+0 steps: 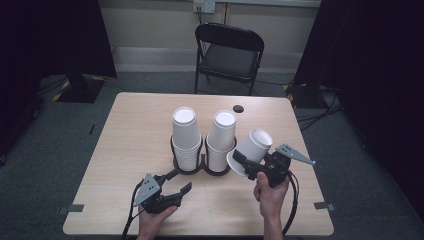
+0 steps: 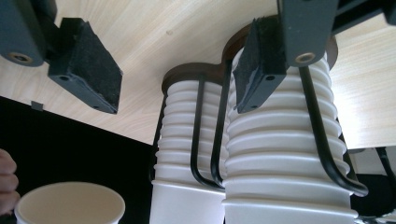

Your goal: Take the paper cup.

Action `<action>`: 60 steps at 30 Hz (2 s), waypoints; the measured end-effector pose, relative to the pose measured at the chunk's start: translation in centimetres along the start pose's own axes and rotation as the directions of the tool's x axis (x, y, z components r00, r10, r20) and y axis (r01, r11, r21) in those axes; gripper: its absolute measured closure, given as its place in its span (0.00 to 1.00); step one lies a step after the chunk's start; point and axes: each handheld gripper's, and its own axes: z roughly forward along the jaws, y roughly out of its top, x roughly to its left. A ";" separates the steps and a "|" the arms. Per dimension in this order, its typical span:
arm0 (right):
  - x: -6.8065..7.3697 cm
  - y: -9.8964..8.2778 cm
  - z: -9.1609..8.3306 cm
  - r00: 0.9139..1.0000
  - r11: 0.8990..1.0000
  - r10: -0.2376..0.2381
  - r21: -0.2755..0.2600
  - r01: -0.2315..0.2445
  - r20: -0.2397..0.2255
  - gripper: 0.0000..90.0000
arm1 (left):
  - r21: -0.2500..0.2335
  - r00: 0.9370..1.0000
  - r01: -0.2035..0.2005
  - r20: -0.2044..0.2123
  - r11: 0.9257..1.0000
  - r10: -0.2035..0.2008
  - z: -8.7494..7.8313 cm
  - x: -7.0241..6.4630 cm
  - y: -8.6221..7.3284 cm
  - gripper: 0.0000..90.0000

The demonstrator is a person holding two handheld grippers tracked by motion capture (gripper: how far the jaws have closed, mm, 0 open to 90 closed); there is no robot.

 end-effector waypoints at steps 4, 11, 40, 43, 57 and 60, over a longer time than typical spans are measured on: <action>0.6 -1.6 0.3 1.000 1.000 0.021 0.002 -0.021 -0.006 0.17 | 0.002 1.000 -0.002 0.027 1.000 0.002 0.4 -0.1 0.2 0.34; 1.6 -3.8 1.2 0.997 0.998 0.054 0.030 -0.053 -0.051 0.16 | -0.031 0.996 -0.036 0.081 0.999 0.039 1.3 -0.8 0.7 0.33; 5.0 -8.2 3.3 0.958 0.966 0.246 0.118 -0.230 -0.148 0.16 | -0.200 0.988 -0.052 0.132 0.978 0.080 3.5 -2.6 -0.1 0.65; 5.2 -8.3 3.4 0.952 0.961 0.261 0.135 -0.241 -0.158 0.16 | -0.231 0.987 -0.068 0.124 0.971 0.098 3.8 -2.9 0.1 0.65; 5.0 -8.7 4.0 0.929 0.940 0.311 0.208 -0.270 -0.201 0.13 | -0.229 0.988 -0.118 0.069 0.966 0.137 3.6 -3.2 0.2 0.94; 5.1 -8.7 4.0 0.933 0.945 0.301 0.190 -0.265 -0.197 0.12 | -0.220 0.987 -0.109 0.089 0.969 0.131 3.5 -3.1 0.1 0.94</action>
